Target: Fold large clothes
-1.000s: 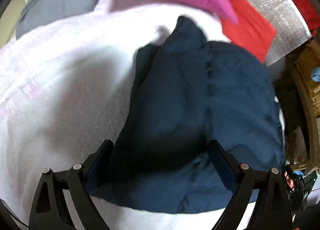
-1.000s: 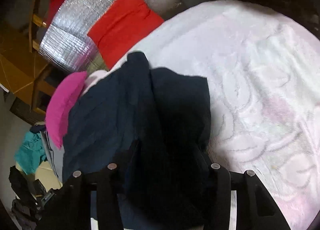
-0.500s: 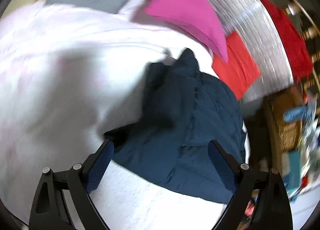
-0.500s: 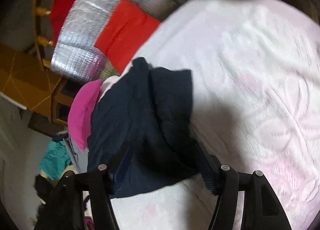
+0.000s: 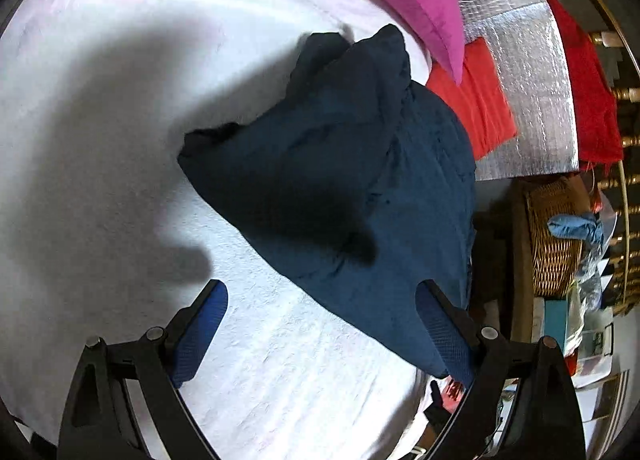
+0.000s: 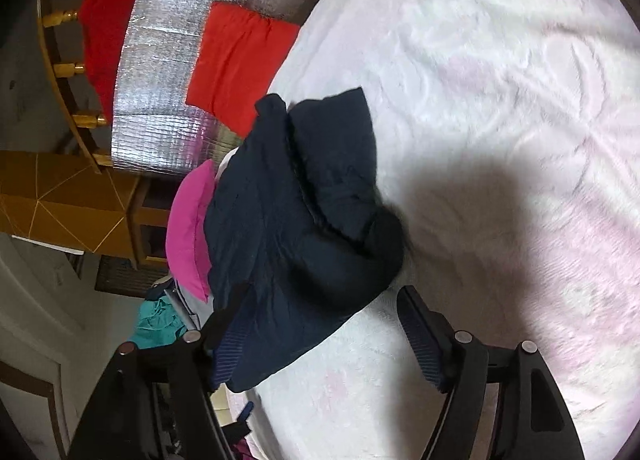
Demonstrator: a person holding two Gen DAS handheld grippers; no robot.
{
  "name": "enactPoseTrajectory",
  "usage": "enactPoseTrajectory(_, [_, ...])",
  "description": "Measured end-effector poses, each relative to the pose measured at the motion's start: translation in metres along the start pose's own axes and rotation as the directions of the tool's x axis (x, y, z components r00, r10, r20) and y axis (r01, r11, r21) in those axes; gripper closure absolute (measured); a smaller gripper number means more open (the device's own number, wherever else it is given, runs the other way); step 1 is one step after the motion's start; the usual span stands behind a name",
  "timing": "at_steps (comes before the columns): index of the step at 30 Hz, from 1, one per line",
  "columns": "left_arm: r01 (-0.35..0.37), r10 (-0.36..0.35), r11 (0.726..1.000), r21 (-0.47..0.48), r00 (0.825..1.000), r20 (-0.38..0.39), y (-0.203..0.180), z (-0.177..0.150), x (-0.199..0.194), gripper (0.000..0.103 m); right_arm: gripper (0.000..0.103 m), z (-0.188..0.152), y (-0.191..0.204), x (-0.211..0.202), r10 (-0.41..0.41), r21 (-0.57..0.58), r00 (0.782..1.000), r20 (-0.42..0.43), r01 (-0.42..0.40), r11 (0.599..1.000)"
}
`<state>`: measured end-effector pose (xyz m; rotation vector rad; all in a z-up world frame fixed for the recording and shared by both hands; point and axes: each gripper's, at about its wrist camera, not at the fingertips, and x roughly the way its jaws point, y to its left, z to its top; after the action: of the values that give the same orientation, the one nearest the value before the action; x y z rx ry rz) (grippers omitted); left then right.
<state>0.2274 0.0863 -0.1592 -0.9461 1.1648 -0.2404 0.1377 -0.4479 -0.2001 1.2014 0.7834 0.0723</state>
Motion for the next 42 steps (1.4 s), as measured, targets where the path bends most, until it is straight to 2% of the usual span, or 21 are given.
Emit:
enactPoseTrajectory(13, [0.079, -0.072, 0.99, -0.114, 0.996, 0.06, -0.007, 0.005, 0.045, 0.008, 0.02, -0.006, 0.011, 0.049, -0.026, -0.003, 0.999, 0.041, 0.026, 1.0])
enactPoseTrajectory(19, [0.066, -0.059, 0.995, -0.078, 0.994, 0.089, -0.021, -0.002, 0.06, 0.005, 0.012, -0.013, 0.025, 0.065, -0.059, -0.067, 0.991, 0.116, 0.067, 0.996])
enactPoseTrajectory(23, [0.059, -0.051, 0.996, -0.07, 0.992, 0.119, -0.026, -0.002, 0.066, 0.0, 0.011, -0.015, 0.029, 0.071, -0.087, -0.105, 0.987, 0.138, 0.101, 0.989])
enactPoseTrajectory(28, [0.005, -0.006, 1.0, 0.007, 0.991, 0.135, -0.035, -0.004, 0.073, 0.0, 0.012, -0.013, 0.031, 0.077, -0.107, -0.134, 0.983, 0.147, 0.127, 0.983])
enactPoseTrajectory(32, [0.004, -0.008, 1.0, 0.03, 0.989, 0.148, -0.037, -0.003, 0.075, 0.0, 0.012, -0.013, 0.033, 0.079, -0.133, -0.135, 0.979, 0.155, 0.154, 0.979])
enactPoseTrajectory(34, [0.006, -0.011, 0.999, 0.032, 0.987, 0.159, -0.038, -0.003, 0.076, 0.0, 0.015, -0.014, 0.032, 0.077, -0.137, -0.116, 0.976, 0.172, 0.158, 0.981])
enactPoseTrajectory(37, [0.004, -0.009, 1.0, 0.031, 0.984, 0.177, -0.039, -0.004, 0.077, 0.0, 0.028, -0.014, 0.027, 0.073, -0.145, -0.077, 0.969, 0.2, 0.163, 0.984])
enactPoseTrajectory(42, [-0.035, 0.024, 0.998, 0.047, 0.976, 0.215, -0.04, -0.011, 0.069, 0.003, 0.046, -0.014, 0.032, 0.069, -0.131, -0.119, 0.97, 0.203, 0.157, 0.98])
